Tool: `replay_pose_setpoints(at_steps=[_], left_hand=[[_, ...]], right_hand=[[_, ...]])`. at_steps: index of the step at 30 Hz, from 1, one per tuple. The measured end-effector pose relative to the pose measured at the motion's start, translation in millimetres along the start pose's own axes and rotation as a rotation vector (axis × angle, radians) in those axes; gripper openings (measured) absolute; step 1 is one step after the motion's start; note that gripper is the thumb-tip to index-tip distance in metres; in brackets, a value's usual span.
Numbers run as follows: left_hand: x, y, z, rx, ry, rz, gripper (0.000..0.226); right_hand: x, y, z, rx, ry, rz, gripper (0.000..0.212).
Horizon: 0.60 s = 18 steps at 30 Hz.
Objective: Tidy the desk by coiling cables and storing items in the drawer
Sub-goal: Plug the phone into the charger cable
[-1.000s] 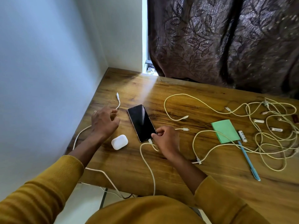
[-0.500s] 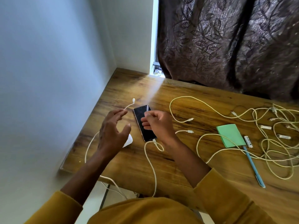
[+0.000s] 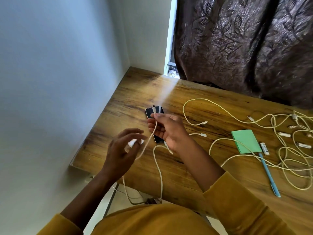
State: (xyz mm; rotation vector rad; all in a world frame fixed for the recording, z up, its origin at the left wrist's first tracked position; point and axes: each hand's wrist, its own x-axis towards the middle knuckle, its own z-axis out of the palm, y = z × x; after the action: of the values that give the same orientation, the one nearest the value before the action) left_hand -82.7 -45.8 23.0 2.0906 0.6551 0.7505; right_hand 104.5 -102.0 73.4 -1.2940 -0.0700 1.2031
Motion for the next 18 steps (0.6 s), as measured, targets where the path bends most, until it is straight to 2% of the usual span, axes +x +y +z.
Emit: replay_pose_setpoints(at_steps=[3,4,6,9,11,18], left_hand=[[10,-10,-6,0.059,0.167,-0.094,0.017],[14,-16,-7,0.137,0.153,-0.133,0.018],[18,-30,-8,0.28,-0.022,-0.218,0.038],[16,-48,-4,0.469,-0.263,-0.208,0.064],[14,-52,-1,0.511,-0.293,-0.191,0.066],[11,-56,1,0.484,-0.237,-0.162,0.062]], right_hand=[[-10,3,-1,-0.004,-0.04,0.0,0.024],[-14,5,-1,-0.009,-0.049,-0.005,0.023],[-23,9,-2,-0.035,-0.059,-0.019,0.021],[-35,15,-3,-0.121,-0.069,-0.066,0.019],[-42,17,-3,-0.19,-0.068,-0.102,0.018],[-51,28,-3,-0.384,-0.002,-0.199,0.012]])
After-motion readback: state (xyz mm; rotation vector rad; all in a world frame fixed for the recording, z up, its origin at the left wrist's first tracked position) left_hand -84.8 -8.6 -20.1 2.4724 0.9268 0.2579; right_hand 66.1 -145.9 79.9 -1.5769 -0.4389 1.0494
